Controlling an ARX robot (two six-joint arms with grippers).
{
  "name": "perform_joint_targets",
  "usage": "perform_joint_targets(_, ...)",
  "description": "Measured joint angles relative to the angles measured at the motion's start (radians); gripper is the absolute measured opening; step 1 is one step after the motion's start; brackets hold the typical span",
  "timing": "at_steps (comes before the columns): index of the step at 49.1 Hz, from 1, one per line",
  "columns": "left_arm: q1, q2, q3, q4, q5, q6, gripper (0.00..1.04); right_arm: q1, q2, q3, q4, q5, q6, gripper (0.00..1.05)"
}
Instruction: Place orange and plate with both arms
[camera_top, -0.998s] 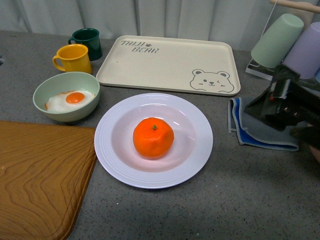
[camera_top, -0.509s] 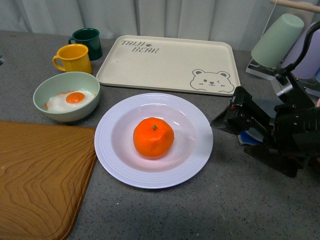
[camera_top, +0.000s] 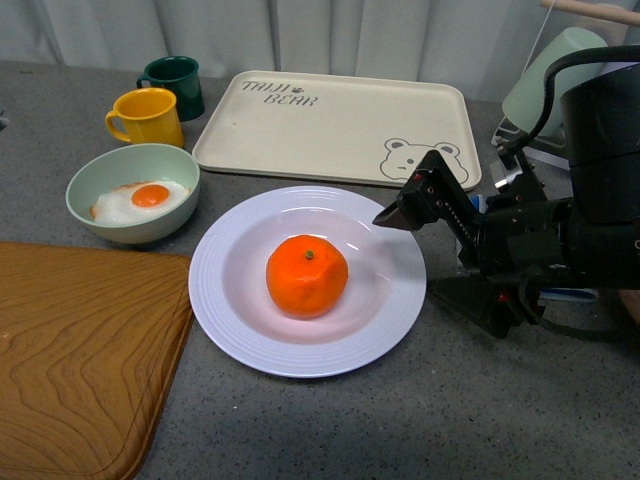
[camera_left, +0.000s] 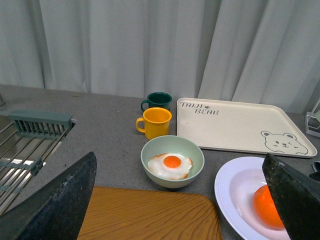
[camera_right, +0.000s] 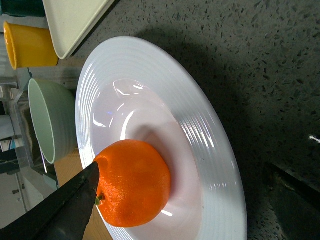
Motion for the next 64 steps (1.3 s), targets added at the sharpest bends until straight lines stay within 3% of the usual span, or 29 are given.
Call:
perform_joint_targets(21,0.000,0.000,0.000,0.000,0.000,0.000,0.98,0.045,0.040,0.061,-0.056,0.032,0.017,0.95)
perform_joint_targets(37,0.000,0.000,0.000,0.000,0.000,0.000,0.98,0.050,0.059,0.072,-0.113,0.084,0.006,0.51)
perform_joint_targets(47,0.000,0.000,0.000,0.000,0.000,0.000,0.98,0.046,0.059,0.075,-0.120,0.070,-0.007,0.13)
perform_joint_targets(55,0.000,0.000,0.000,0.000,0.000,0.000,0.98,0.042,0.021,0.080,-0.076,0.050,-0.002,0.03)
perform_joint_targets(64,0.000,0.000,0.000,0.000,0.000,0.000,0.98,0.040,0.015,0.056,0.008,0.046,-0.003,0.02)
